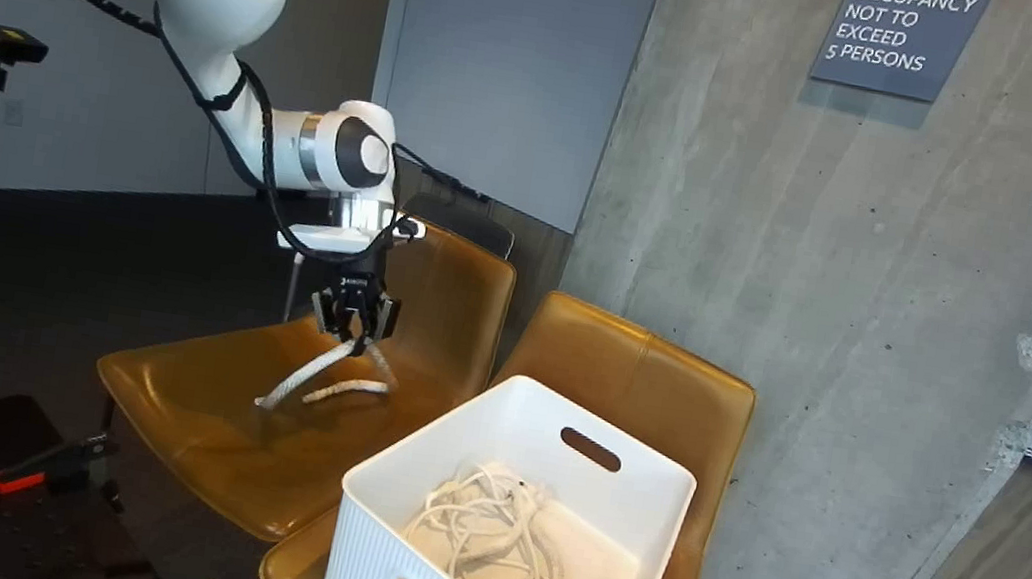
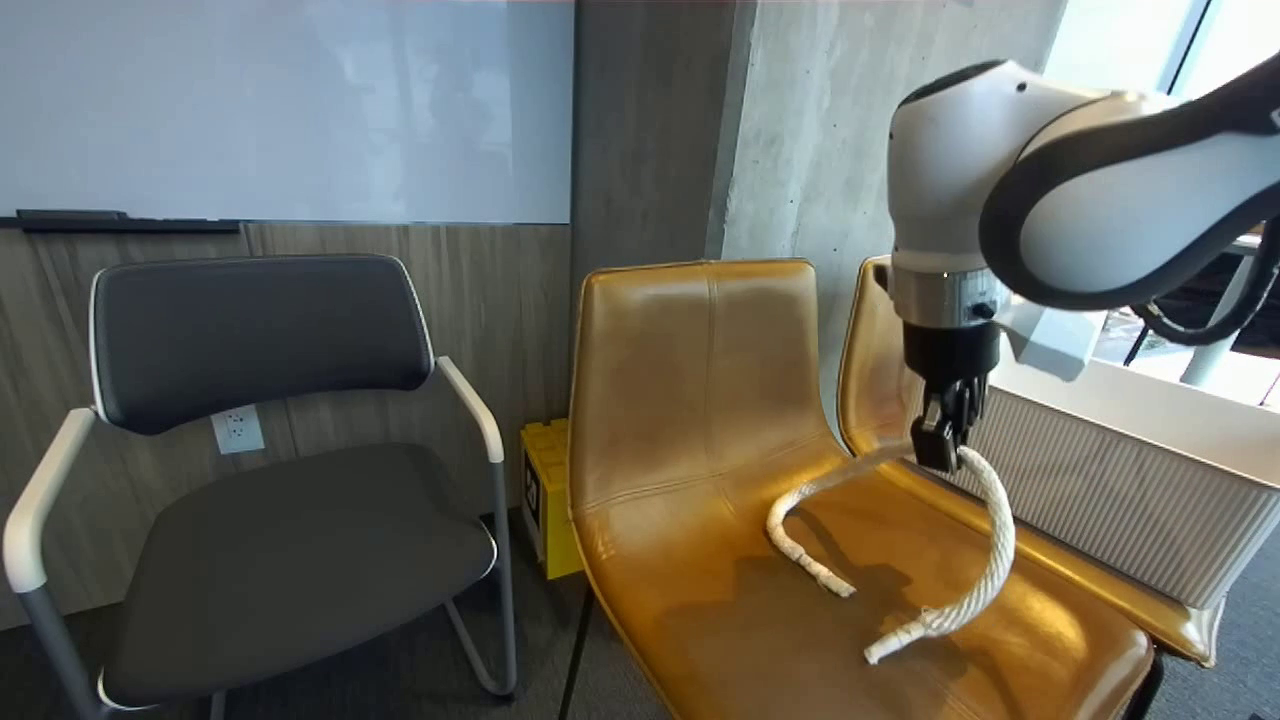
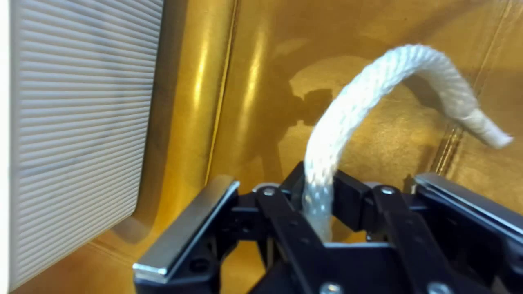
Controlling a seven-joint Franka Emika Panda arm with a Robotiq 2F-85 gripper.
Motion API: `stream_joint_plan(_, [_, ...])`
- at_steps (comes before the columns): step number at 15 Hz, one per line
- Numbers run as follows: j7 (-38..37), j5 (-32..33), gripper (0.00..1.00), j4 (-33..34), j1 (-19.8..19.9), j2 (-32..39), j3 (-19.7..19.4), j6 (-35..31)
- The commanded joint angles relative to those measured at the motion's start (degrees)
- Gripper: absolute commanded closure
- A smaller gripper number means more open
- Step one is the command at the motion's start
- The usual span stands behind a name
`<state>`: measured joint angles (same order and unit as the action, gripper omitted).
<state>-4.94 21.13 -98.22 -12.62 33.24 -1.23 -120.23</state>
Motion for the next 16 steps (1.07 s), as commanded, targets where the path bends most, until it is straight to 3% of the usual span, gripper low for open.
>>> stream_joint_plan(1, [2.97,2.12,0.97,2.4,0.89,-7.5,-0.42,8.21])
stream_joint_plan(9, [9.9,8.8,0.97,15.58,8.48,-15.64,-3.54,19.95])
stream_joint_plan(16, [21.71,8.2,0.97,34.89,17.76,-11.89,-7.38,25.95])
